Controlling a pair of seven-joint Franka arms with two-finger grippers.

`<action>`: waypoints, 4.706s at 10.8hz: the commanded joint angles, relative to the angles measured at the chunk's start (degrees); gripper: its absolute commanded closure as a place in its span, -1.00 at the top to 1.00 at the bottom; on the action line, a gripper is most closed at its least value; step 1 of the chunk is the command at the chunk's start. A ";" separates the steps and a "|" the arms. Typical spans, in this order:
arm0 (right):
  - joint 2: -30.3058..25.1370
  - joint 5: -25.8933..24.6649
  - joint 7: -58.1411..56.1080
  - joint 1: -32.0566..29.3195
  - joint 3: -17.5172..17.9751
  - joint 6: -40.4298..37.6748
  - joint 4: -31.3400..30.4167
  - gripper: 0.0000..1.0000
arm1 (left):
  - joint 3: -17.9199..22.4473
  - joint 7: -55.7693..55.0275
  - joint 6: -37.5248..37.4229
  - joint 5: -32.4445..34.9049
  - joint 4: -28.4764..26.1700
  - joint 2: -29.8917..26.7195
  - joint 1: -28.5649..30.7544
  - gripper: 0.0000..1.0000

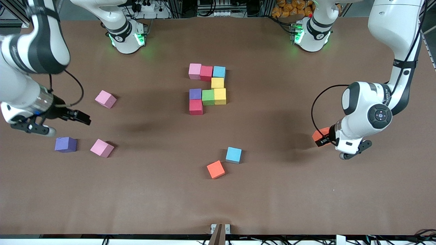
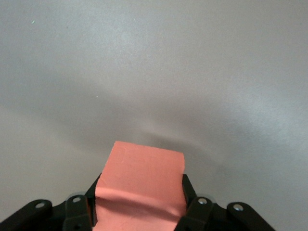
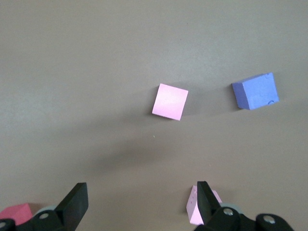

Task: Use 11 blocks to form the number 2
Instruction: 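Lower the open right gripper over the light pink block, then grasp light pink with the right gripper while the left gripper carries orange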

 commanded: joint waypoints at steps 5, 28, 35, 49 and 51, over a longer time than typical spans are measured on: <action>-1.10 -0.85 -1.23 -1.57 0.20 0.09 -1.03 1.00 | -0.25 -8.72 -2.70 -4.84 4.34 -0.17 0.00 -1.00; 29.21 9.08 9.32 -6.14 -0.15 16.95 7.50 1.00 | -3.59 -27.08 -8.50 -8.62 13.48 0.62 -9.83 -1.00; 31.85 9.08 9.32 -5.80 -0.68 17.84 8.64 1.00 | -3.76 -43.26 -9.03 -8.80 12.78 2.28 -12.82 -1.00; 25.47 6.29 7.49 -2.55 -1.56 16.10 6.98 -0.32 | -3.59 -60.67 5.82 -11.26 13.48 8.35 -27.32 -1.00; 18.35 4.43 -3.54 1.83 -1.12 13.98 3.04 -0.31 | -3.50 -63.46 7.05 -11.26 13.48 8.62 -28.11 -1.00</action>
